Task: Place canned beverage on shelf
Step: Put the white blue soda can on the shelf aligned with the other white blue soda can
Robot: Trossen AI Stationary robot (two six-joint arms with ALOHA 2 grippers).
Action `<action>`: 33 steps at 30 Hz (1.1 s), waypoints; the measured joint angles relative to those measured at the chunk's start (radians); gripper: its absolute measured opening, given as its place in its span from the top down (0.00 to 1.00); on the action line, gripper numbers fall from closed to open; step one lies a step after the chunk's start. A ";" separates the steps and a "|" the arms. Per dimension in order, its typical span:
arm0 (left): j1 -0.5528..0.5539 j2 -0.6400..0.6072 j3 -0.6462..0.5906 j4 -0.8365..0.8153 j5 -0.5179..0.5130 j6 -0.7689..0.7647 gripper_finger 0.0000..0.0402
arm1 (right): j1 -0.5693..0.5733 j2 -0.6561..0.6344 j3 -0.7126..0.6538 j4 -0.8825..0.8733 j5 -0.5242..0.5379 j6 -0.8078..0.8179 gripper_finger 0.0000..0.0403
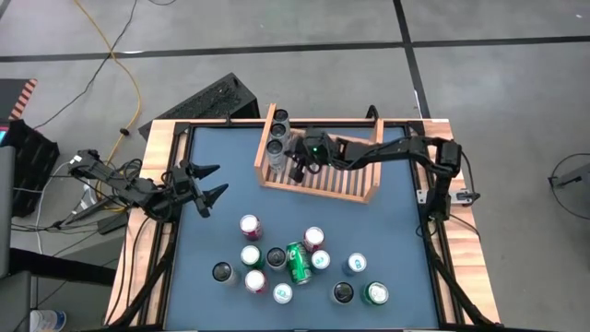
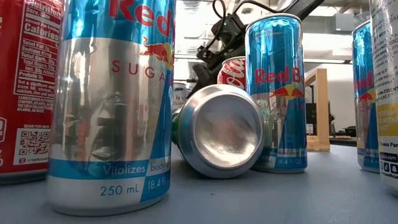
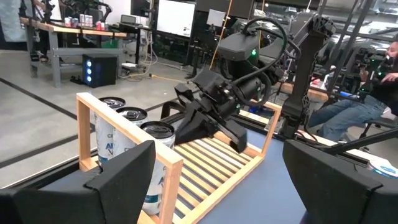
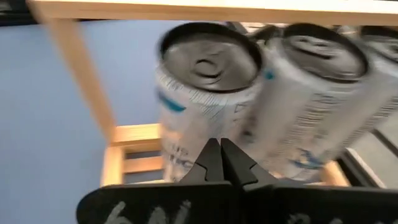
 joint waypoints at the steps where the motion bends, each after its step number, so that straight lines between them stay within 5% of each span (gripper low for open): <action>1: 0.000 0.000 0.000 0.000 0.000 0.000 0.15 | 0.004 0.000 0.000 0.000 -0.022 -0.002 1.00; 9: 0.000 0.000 0.000 -0.001 0.000 0.001 0.15 | 0.048 0.000 0.000 0.004 -0.085 -0.048 1.00; 15: 0.000 0.000 0.000 -0.004 0.000 0.000 0.15 | 0.079 0.000 0.000 0.037 0.043 -0.071 1.00; 25: 0.077 0.090 0.000 -0.006 -0.002 -0.025 0.15 | 0.112 -0.032 0.000 0.015 0.090 -0.053 1.00; 33: 0.298 0.105 0.000 -0.035 0.212 -0.016 0.24 | 0.130 -0.183 0.001 -0.096 0.138 -0.053 1.00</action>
